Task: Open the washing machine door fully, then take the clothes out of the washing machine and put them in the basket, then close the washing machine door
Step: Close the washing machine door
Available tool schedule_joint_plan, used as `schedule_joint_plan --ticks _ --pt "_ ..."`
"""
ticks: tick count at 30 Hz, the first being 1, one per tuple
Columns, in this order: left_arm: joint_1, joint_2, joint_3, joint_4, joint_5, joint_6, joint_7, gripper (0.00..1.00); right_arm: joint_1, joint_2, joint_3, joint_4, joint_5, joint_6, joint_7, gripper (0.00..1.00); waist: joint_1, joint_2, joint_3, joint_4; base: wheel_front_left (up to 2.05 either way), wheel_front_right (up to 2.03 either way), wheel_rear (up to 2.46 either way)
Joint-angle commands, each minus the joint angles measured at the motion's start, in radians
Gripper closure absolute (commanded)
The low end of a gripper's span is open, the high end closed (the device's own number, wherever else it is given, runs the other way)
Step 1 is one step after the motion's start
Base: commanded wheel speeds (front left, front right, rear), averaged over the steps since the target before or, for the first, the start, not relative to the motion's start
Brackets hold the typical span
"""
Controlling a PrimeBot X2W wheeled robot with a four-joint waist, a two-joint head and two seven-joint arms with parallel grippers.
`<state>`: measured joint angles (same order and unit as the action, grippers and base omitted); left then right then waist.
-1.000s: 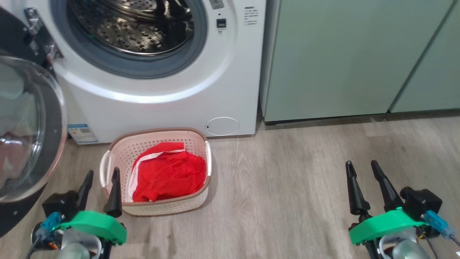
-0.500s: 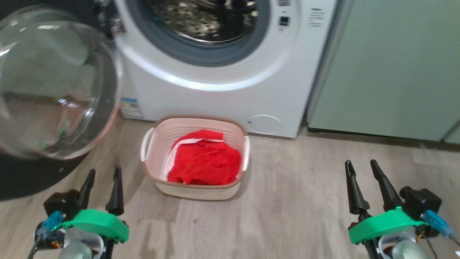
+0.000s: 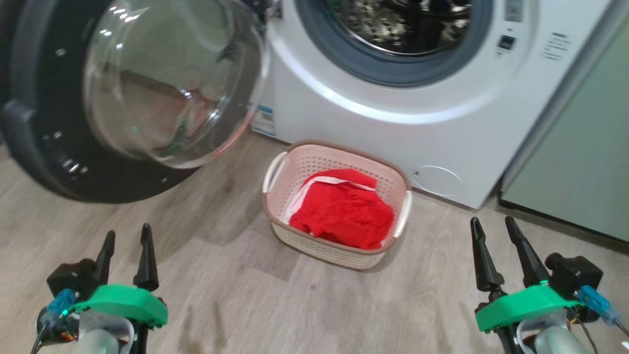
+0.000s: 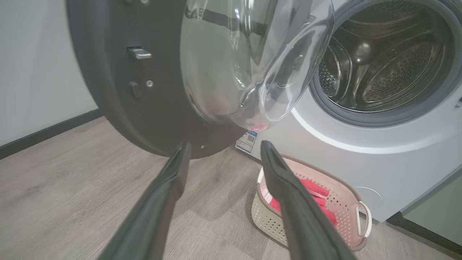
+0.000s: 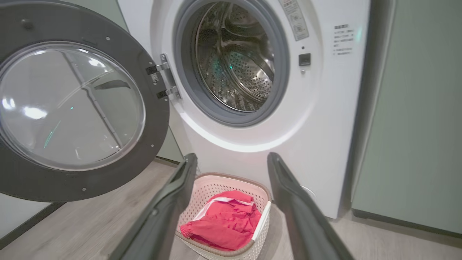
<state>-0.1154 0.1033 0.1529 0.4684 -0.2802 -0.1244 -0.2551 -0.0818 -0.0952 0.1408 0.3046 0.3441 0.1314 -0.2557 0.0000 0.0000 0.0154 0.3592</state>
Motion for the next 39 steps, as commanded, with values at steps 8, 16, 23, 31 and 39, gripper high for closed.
schedule_joint_plan --ticks 8,16,23,31,39 --pt "-0.061 -0.007 0.057 -0.030 0.021 -0.006 -0.007 0.00 -0.046 -0.012 0.025 -0.028 -0.004 -0.001 -0.006 0.00 0.0000 0.0000 0.009 0.124 0.00 0.00 0.00" --pt "-0.050 -0.014 0.079 -0.037 0.021 -0.006 -0.007 0.00 -0.047 -0.020 0.034 -0.022 -0.003 -0.001 -0.006 0.00 0.0000 0.0000 0.015 0.159 0.00 0.00 0.00" --pt "-0.041 -0.016 0.112 -0.045 -0.013 -0.006 -0.007 0.94 -0.047 -0.021 0.043 -0.017 0.003 -0.001 -0.006 0.00 0.0000 0.0000 0.005 0.153 0.00 0.00 0.00" --pt "-0.087 0.054 0.195 -0.006 -0.266 -0.006 0.009 1.00 -0.036 -0.018 0.040 -0.019 0.004 -0.001 -0.006 0.00 0.0000 0.0000 0.000 0.121 0.00 0.00 0.00" --pt "-0.275 0.199 0.445 0.138 -0.726 0.010 0.302 1.00 -0.038 -0.015 0.041 -0.017 0.005 -0.001 -0.006 0.00 0.0000 0.0000 0.011 0.076 0.00 0.00 0.00"
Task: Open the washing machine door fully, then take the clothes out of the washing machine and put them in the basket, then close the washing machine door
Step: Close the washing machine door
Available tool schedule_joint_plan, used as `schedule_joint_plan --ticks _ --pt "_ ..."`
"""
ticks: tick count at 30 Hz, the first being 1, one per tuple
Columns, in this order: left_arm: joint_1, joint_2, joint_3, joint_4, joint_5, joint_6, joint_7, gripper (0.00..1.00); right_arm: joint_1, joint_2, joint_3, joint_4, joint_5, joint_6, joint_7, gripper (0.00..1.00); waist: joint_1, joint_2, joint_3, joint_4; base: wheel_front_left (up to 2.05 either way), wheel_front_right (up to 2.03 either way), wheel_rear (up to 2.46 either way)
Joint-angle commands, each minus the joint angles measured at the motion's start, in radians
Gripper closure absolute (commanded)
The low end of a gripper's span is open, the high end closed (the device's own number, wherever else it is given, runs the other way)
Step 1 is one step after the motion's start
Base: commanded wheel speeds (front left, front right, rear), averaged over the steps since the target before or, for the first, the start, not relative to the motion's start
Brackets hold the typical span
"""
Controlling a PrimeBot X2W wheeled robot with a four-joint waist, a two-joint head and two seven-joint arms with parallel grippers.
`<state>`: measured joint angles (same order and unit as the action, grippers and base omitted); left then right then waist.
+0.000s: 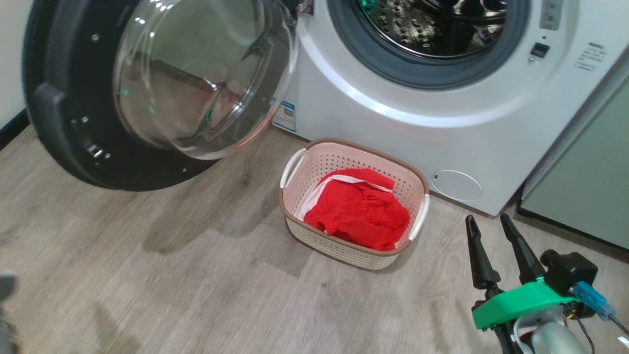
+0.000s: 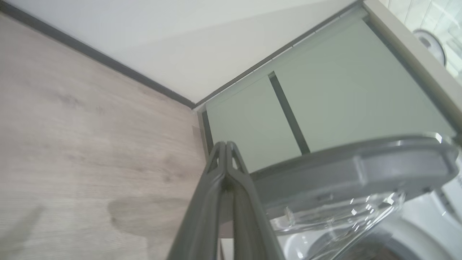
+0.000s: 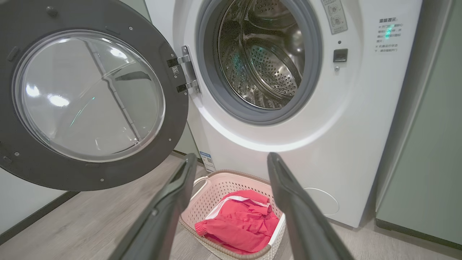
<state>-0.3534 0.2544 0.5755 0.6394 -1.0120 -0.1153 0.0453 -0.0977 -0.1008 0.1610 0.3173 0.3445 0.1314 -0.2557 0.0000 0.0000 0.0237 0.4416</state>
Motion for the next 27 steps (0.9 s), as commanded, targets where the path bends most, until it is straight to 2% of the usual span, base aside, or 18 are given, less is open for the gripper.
schedule_joint_plan --ticks 1,6,11,15,20,27 --pt "-0.066 0.075 0.055 -0.001 -0.040 0.015 0.039 1.00 -0.023 -0.009 0.022 -0.029 0.004 -0.001 -0.006 0.00 0.0000 0.0000 0.004 -0.013 0.00 0.00 0.00" --pt "-0.207 0.221 0.178 0.163 -0.203 0.099 0.194 1.00 -0.024 -0.012 0.020 -0.027 0.003 -0.001 -0.006 0.00 0.0000 0.0000 0.012 -0.048 0.00 0.00 0.00" --pt "-0.332 0.328 0.203 0.289 -0.272 0.161 0.322 1.00 -0.028 -0.023 0.023 -0.025 0.003 -0.001 -0.006 0.00 0.0000 0.0000 0.024 -0.078 0.00 0.00 0.00" --pt "-0.402 0.360 0.172 0.324 -0.277 0.189 0.403 1.00 -0.036 -0.033 0.022 -0.026 0.003 -0.001 -0.006 0.00 0.0000 0.0000 0.037 -0.102 0.00 0.00 0.00" --pt "-0.432 0.387 0.138 0.337 -0.263 0.211 0.455 1.00 -0.049 -0.044 0.027 -0.028 0.003 -0.001 -0.006 0.00 0.0000 0.0000 0.058 -0.133 0.00 0.00 0.00" --pt "-0.451 0.389 0.132 0.344 -0.267 0.203 0.470 1.00 -0.062 -0.053 0.034 -0.029 0.003 -0.001 -0.006 0.00 0.0000 0.0000 0.083 -0.170 0.00 0.00 0.00"
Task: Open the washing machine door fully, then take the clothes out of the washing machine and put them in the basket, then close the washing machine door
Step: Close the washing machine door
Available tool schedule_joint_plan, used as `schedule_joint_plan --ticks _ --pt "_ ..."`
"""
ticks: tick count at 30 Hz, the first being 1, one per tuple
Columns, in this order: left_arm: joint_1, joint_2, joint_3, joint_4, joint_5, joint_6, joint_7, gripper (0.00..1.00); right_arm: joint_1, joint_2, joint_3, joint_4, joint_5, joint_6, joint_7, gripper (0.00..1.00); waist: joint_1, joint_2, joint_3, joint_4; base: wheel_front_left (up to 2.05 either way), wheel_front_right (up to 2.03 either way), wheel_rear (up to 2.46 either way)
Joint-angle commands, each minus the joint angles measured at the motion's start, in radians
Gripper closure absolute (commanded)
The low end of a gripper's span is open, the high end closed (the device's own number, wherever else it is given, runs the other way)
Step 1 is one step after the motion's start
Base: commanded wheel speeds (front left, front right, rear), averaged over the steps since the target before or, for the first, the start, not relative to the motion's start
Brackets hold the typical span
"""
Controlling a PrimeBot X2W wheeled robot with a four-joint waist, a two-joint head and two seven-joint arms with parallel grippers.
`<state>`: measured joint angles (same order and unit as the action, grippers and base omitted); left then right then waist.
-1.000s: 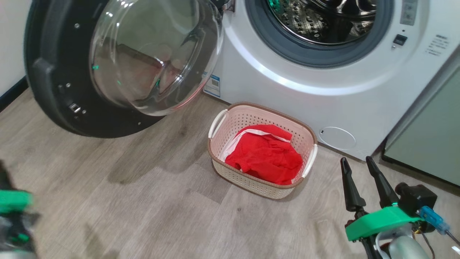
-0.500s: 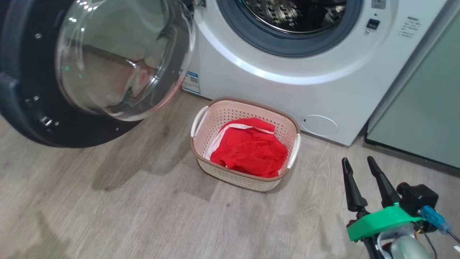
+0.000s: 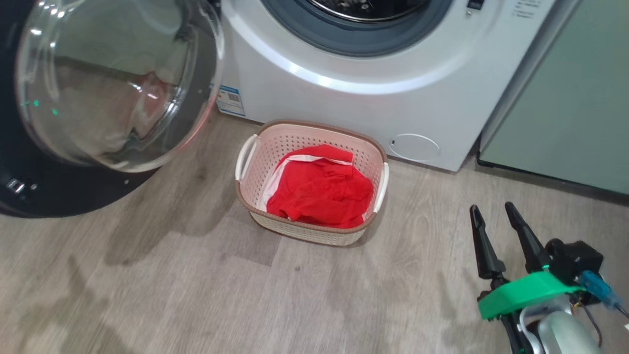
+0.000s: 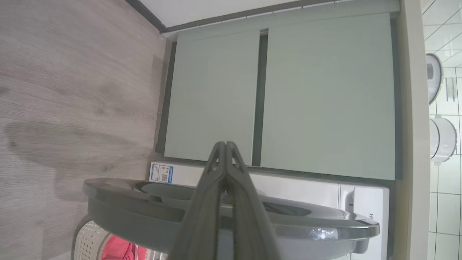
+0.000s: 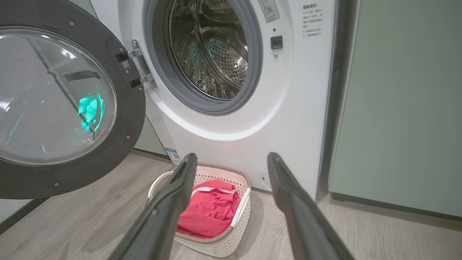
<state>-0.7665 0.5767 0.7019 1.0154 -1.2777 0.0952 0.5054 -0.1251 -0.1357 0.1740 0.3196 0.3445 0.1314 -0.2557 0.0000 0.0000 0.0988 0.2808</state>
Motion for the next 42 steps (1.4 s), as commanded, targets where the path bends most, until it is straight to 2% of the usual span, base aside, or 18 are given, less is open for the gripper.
schedule_joint_plan --ticks 1,11,17,26,34,39,40,42 --pt "-0.039 0.066 0.003 -0.032 -0.001 -0.011 0.012 1.00 -0.037 -0.020 0.022 -0.032 0.003 -0.001 -0.006 0.00 0.0000 0.0000 0.012 -0.014 0.00 0.00 0.00" --pt "-0.060 0.049 -0.049 -0.034 0.008 -0.064 0.092 1.00 -0.045 -0.031 0.016 -0.030 0.002 -0.001 -0.006 0.00 0.0000 0.0000 0.026 -0.025 0.00 0.00 0.00" --pt "-0.077 0.010 -0.107 -0.040 0.022 -0.106 0.162 1.00 -0.046 -0.028 0.016 -0.028 -0.001 -0.001 -0.006 0.00 0.0000 0.0000 0.016 -0.007 0.00 0.00 0.00" --pt "-0.070 -0.086 -0.185 -0.102 0.030 -0.154 0.268 1.00 -0.036 -0.020 0.018 -0.025 0.000 -0.001 -0.006 0.00 0.0000 0.0000 -0.004 0.009 0.00 0.00 0.00" --pt "0.015 -0.177 -0.224 -0.224 -0.010 -0.182 0.415 1.00 -0.022 -0.013 0.015 -0.024 0.002 -0.001 -0.006 0.00 0.0000 0.0000 -0.025 0.003 0.00 0.00 0.00" --pt "0.075 -0.256 -0.227 -0.353 -0.064 -0.167 0.501 1.00 -0.013 -0.011 0.002 -0.027 0.002 -0.001 -0.006 0.00 0.0000 0.0000 -0.034 -0.008 0.00 0.00 0.00" --pt "0.075 -0.256 -0.227 -0.353 -0.064 -0.167 0.501 1.00 -0.013 -0.011 0.002 -0.027 0.002 -0.001 -0.006 0.00 0.0000 0.0000 -0.034 -0.008 0.00 0.00 0.00" --pt "0.101 -0.287 -0.233 -0.408 -0.077 -0.149 0.525 1.00 -0.007 -0.011 -0.002 -0.028 0.002 -0.001 -0.006 0.00 0.0000 0.0000 -0.037 -0.012 0.00 0.00 0.00"
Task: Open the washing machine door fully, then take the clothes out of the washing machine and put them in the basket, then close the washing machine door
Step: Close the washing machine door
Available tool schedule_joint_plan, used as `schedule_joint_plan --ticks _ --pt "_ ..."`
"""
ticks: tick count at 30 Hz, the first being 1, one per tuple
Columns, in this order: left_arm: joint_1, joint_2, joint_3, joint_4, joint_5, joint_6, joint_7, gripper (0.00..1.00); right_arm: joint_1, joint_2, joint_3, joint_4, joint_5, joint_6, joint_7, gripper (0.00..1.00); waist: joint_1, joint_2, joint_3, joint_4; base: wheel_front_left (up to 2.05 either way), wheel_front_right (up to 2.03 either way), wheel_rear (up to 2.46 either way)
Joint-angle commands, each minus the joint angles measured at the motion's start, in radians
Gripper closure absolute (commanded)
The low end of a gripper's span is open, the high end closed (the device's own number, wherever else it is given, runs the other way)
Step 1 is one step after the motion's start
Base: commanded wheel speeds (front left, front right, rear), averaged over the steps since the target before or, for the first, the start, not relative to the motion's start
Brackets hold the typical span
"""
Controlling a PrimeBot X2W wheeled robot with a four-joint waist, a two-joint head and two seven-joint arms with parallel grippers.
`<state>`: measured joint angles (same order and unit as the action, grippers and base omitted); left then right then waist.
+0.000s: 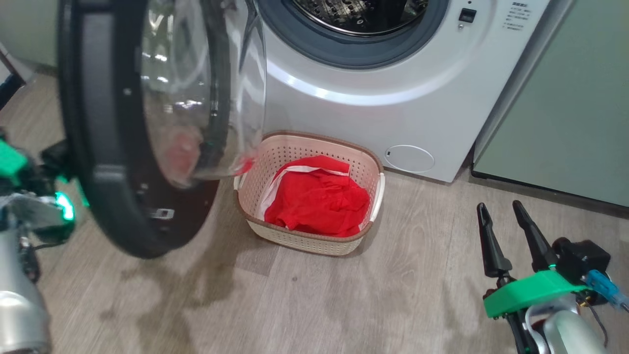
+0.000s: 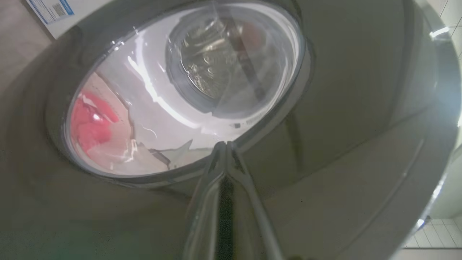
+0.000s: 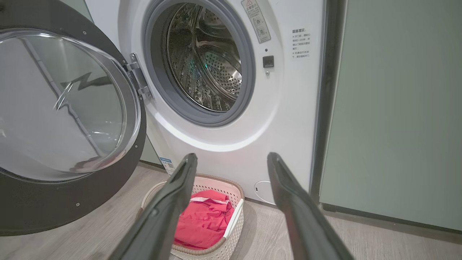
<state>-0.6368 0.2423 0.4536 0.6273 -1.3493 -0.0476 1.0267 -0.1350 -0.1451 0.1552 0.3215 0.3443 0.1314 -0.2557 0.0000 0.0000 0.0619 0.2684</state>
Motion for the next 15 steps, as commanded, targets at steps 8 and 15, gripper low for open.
schedule_joint_plan --ticks 8,15 --pt "0.094 -0.097 -0.074 -0.261 -0.013 0.038 0.095 1.00 0.003 0.003 0.009 -0.022 0.002 -0.001 -0.006 0.00 0.0000 0.0000 0.002 -0.063 0.00 0.00 0.00" --pt "0.103 -0.167 -0.148 -0.308 0.013 0.033 0.046 1.00 -0.010 0.011 0.013 -0.020 0.004 -0.001 -0.006 0.00 0.0000 0.0000 0.017 -0.148 0.00 0.00 0.00"
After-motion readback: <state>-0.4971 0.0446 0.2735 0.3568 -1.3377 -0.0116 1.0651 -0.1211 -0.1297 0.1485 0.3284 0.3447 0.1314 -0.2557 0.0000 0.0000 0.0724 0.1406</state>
